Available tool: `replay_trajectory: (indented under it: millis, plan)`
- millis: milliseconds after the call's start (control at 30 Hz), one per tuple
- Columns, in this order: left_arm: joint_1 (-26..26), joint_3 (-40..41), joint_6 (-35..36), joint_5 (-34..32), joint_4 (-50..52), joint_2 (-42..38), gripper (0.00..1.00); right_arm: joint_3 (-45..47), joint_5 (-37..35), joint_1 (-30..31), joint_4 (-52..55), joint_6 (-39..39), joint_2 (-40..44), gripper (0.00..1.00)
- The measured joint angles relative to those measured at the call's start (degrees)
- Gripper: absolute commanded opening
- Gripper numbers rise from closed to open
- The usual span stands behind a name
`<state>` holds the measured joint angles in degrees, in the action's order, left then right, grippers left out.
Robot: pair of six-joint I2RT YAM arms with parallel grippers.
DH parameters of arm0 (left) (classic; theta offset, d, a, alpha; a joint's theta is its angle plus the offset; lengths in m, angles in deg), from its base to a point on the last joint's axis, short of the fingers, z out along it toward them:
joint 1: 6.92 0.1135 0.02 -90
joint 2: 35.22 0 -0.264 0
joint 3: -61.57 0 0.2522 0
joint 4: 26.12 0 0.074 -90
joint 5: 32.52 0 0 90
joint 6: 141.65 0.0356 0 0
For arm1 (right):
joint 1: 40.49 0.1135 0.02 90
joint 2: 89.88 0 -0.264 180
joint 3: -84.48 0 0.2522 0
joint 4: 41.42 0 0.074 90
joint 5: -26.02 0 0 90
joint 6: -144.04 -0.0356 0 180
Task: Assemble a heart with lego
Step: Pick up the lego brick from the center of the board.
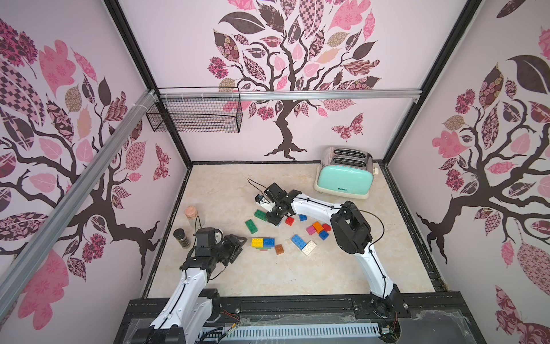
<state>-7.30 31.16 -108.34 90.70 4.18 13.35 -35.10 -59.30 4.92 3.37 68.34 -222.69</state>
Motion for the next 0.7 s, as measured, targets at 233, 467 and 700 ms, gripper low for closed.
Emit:
replay_trajectory:
  millis: [233,467,700]
  plan:
    - [0.00,0.00,-0.09,-0.11,-0.17,0.00,0.54,0.00,-0.39,-0.04,0.52,1.40,-0.24,0.28]
    - [0.00,0.00,0.22,-0.02,-0.20,0.24,0.54,6.69,0.59,-0.04,0.85,4.42,4.39,0.27]
    - [-0.90,-0.17,2.27,2.05,-0.17,3.63,0.55,18.14,3.85,0.04,0.70,10.43,13.94,0.27]
